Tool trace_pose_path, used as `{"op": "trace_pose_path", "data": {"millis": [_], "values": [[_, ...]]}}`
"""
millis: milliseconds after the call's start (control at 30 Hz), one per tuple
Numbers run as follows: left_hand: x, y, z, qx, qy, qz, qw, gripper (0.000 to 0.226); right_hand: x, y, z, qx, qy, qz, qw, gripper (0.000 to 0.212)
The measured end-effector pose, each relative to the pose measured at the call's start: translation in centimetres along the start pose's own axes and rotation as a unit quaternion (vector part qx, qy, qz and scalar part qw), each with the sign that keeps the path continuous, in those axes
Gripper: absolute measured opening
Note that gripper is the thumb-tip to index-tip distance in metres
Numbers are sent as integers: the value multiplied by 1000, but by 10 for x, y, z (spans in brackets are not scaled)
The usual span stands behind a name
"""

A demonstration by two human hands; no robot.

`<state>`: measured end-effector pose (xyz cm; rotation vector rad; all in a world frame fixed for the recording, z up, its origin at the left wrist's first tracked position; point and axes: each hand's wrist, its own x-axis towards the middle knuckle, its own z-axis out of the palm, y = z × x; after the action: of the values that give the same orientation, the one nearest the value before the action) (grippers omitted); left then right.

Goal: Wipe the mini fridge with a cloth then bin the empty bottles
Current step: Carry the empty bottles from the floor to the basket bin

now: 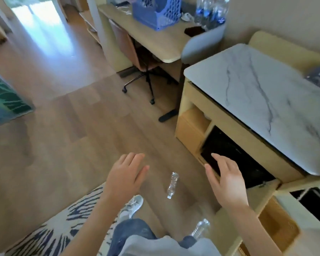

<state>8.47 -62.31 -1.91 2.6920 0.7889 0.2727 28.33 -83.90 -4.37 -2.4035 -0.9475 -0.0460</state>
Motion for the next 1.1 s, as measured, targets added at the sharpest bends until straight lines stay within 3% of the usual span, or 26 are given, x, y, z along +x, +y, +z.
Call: {"op": "trace_pose_path", "data": {"millis": [167,433,733,900,1100], "values": [[85,-36,10,8,-92,148,985,41,-8,-19,27,-35,31,175,984,52],[189,-68,0,33,-179,362,914,41,-28,-92,53,-49,113,383,916,42],[173,-55,34,-13,-211,451,867,46,-88,-117,68,-77,185,466,861,38],[148,-43,53,-32,-245,455,855,34,-120,-120,79,-66,180,481,856,36],[141,-34,83,-12,-280,487,827,48,-147,-110,100,-72,154,514,841,40]]}}
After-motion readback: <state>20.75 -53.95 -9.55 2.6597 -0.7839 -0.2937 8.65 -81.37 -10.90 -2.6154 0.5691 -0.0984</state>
